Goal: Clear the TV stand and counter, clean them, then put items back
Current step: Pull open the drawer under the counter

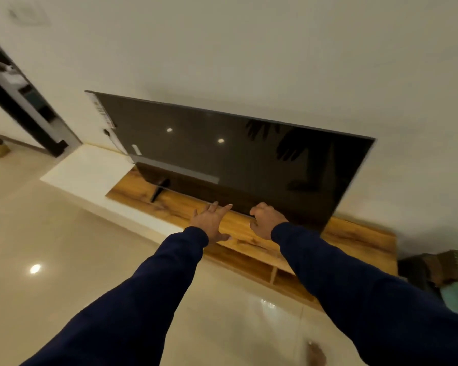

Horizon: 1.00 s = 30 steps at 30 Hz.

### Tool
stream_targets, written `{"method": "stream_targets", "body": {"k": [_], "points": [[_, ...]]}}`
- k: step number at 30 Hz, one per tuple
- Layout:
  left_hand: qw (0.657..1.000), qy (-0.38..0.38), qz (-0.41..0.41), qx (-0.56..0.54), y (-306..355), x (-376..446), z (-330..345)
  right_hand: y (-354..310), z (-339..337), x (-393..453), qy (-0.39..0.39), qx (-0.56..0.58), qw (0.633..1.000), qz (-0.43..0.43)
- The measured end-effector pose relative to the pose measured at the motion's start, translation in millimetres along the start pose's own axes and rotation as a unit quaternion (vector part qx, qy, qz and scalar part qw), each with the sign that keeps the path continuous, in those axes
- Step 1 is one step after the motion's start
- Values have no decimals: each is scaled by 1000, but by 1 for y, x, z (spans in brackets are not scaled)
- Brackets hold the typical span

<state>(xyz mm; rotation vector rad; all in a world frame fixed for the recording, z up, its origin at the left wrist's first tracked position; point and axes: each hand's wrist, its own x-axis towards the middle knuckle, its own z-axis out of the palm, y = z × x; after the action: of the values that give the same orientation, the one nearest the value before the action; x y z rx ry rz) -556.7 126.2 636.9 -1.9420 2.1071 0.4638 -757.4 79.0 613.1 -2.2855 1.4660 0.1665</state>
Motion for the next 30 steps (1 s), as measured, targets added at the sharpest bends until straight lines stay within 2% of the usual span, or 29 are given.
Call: {"method": "stream_targets", "body": {"k": [10, 15, 24, 30], "points": [[997, 35, -66, -32, -204, -39, -7, -199, 4, 114, 21, -40, 998, -51], [997, 41, -67, -29, -302, -27, -10, -282, 12, 184, 28, -37, 998, -37], [999, 25, 3, 47, -434, 25, -30, -384, 10, 270, 45, -2, 999, 27], [998, 15, 55, 37, -501, 62, -39, -418, 21, 304, 34, 26, 994, 96]]}}
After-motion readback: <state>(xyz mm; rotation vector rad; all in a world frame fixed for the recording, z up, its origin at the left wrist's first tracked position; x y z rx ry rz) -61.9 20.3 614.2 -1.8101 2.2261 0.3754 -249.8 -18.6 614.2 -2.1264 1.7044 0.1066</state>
